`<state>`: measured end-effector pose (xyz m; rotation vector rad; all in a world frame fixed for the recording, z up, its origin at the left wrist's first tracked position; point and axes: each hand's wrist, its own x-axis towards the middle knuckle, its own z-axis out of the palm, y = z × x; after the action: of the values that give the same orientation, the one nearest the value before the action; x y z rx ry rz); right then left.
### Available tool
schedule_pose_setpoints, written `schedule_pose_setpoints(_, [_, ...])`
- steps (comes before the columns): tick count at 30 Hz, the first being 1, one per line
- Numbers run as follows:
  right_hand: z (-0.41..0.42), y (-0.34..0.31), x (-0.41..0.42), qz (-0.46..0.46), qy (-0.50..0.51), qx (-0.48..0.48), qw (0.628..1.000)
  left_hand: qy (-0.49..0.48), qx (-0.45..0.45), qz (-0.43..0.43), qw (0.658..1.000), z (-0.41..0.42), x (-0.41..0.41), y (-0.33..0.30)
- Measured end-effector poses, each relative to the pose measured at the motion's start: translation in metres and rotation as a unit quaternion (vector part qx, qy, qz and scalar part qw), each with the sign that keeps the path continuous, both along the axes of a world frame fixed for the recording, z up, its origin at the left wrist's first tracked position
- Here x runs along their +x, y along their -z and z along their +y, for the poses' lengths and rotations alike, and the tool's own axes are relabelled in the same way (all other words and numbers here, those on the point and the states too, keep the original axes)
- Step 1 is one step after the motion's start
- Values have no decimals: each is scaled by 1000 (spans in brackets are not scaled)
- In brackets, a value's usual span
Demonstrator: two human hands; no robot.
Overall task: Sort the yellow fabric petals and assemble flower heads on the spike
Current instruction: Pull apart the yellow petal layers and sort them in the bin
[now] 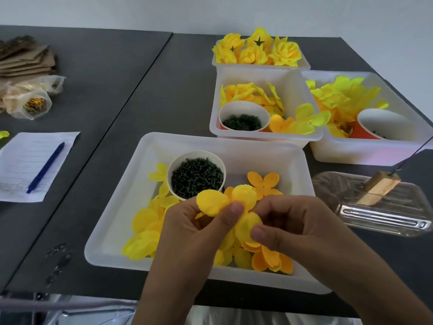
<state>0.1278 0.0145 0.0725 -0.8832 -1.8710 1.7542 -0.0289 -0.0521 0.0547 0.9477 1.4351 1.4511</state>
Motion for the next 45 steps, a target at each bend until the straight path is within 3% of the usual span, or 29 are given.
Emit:
schedule_pose_setpoints(8, [-3,3,-1,-67,23,40,997,-42,11,77,996,-2,4,-3])
schedule_pose_setpoints(20, [-9,2,-3,-17,34,31,999,-73,5,120,990,-3,8,-6])
schedule_pose_setpoints(23, [-11,4,-4,-14,52,34,998,-119,30,149,981,-4,8,-4])
schedule_pose_setpoints(25, [-11,5,-5,-14,62,39,997,-145,61,204,966,-8,7,-7])
schedule_pose_setpoints(28, [-9,3,-7,0,72,31,997,-76,81,299,948,-15,6,-17])
schedule_pose_setpoints(30, [-9,2,-11,25,69,16,997,-19,74,269,960,-15,9,-19])
schedule_pose_setpoints(33, [-9,3,-16,45,73,0,996,-8,72,200,977,-14,10,-16])
schedule_pose_setpoints(36, [-7,5,-13,46,82,-5,996,-63,73,153,984,-13,1,-13])
schedule_pose_setpoints(39, [5,3,-5,42,115,50,991,-144,80,98,982,-10,-17,-11])
schedule_pose_setpoints(42, [20,-2,6,51,140,50,988,-210,74,105,969,-9,-33,-4])
schedule_pose_setpoints(45, [34,-8,21,51,219,46,973,-265,43,173,948,-13,-58,-1])
